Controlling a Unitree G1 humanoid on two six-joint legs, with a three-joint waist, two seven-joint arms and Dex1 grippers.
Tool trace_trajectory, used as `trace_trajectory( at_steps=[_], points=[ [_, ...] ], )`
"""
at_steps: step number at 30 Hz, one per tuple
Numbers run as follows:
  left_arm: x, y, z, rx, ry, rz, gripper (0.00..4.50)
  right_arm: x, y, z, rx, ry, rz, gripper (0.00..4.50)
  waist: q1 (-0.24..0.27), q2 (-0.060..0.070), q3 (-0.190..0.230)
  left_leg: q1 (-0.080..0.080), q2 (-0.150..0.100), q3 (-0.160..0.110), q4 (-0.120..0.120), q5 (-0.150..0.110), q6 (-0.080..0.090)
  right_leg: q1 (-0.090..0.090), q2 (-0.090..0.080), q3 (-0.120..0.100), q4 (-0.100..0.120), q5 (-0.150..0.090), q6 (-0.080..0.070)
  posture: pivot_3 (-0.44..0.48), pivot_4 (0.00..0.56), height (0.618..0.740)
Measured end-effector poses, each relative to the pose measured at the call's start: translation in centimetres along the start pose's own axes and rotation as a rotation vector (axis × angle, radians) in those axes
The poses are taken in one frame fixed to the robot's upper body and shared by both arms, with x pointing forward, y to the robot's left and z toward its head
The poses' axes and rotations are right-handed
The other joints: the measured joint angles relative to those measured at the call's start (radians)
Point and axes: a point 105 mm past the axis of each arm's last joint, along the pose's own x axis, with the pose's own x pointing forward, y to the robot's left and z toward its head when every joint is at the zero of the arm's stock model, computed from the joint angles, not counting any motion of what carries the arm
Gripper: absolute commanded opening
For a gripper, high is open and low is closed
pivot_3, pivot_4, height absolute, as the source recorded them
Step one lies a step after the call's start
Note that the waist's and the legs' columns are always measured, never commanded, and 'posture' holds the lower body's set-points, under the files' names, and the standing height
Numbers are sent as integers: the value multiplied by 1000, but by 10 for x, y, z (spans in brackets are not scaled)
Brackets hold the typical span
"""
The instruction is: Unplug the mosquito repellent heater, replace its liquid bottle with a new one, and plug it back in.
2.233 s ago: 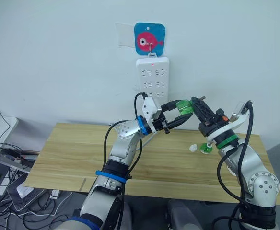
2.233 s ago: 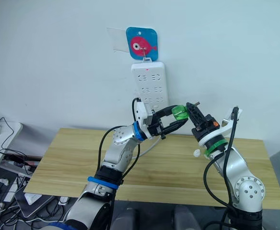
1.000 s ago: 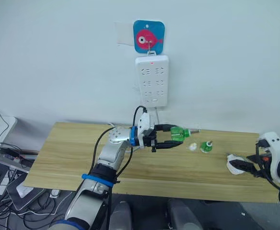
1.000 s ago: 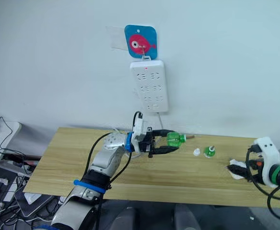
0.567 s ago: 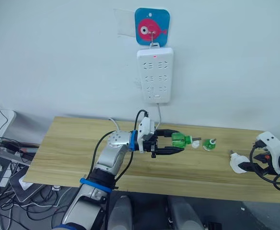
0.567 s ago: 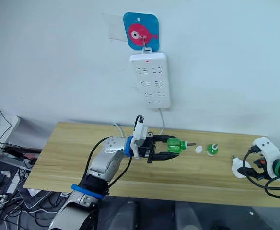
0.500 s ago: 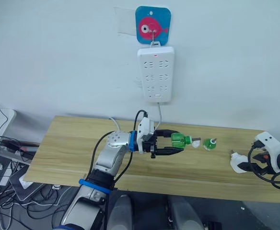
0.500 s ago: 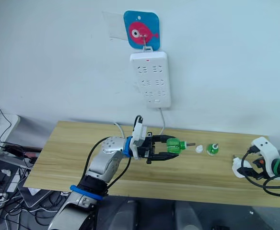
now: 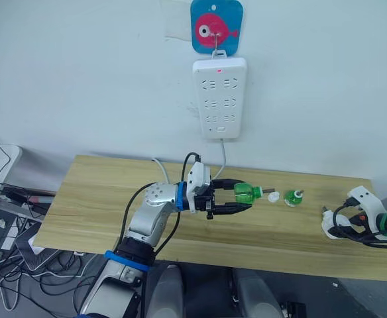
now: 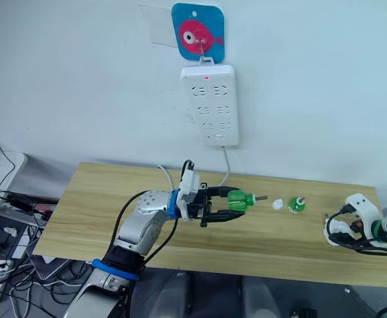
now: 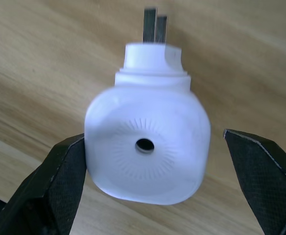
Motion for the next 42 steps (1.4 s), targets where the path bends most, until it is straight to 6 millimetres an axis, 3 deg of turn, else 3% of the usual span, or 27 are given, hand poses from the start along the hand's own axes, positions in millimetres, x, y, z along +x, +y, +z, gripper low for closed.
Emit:
trace_trajectory(
  at_steps=[5, 16, 19, 21, 22, 24, 31, 34, 38, 42],
  points=[
    [-1, 1, 0, 2, 6, 8, 2265, 9, 1, 1, -10, -12, 13, 4480, -1, 0, 2, 0, 0, 0, 0, 0, 0, 0, 0, 0, 0, 0, 0, 75, 322, 740],
    [-1, 1, 0, 5, 7, 4, 2265, 8, -3, -1, -8, -11, 20, 4480, -1, 0, 2, 0, 0, 0, 0, 0, 0, 0, 0, 0, 0, 0, 0, 68, 324, 740],
    [-1, 1, 1, 7, 7, 3, 2265, 8, -2, 0, -9, -15, 21, 3960, -1, 0, 2, 0, 0, 0, 0, 0, 0, 0, 0, 0, 0, 0, 1, 67, 322, 740],
    [-1, 2, 1, 9, 6, 2, 2265, 9, -2, 1, -11, -16, 22, 3244, -1, 0, 2, 0, 0, 0, 0, 0, 0, 0, 0, 0, 0, 0, 1, 67, 322, 740],
    [-1, 2, 1, 9, 6, 2, 2265, 6, -4, 4, -14, -30, 17, 3130, -1, -1, 3, 0, 0, 0, 0, 0, 0, 0, 0, 0, 0, 0, 1, 67, 322, 740],
    [0, 2, 3, 13, 4, -1, 2265, 3, -7, 7, -23, -34, 3, 2986, -2, -6, 5, 1, 0, 0, 0, 0, 0, 1, 0, 0, 0, 1, 1, 63, 318, 740],
    [1, 2, 3, 13, 2, -3, 2265, 4, -3, 3, -11, -37, 36, 2986, 0, -5, 7, 0, 0, 0, 0, 0, 0, 0, -1, 0, -1, 1, 1, 52, 312, 740],
    [2, 2, 3, 13, -1, -9, 2265, -11, -10, 0, 12, -38, 33, 2986, 0, 0, 9, -3, -2, 0, 0, 0, 0, -2, -2, 0, -1, 1, 1, 45, 308, 740],
    [2, 1, 3, 11, -3, -25, 2265, -54, -14, 5, 76, -78, 60, 2986, -2, 3, 10, -4, -1, 0, 0, 0, 0, -3, -2, 0, -1, 1, 1, 26, 299, 740],
    [1, -3, 4, 7, -14, -62, 2265, -83, 7, 20, 194, -149, 194, 2986, -4, 4, 10, -4, -1, 0, 0, 0, 0, -3, -1, 0, 0, 1, 1, -4, 284, 740]
  ],
)
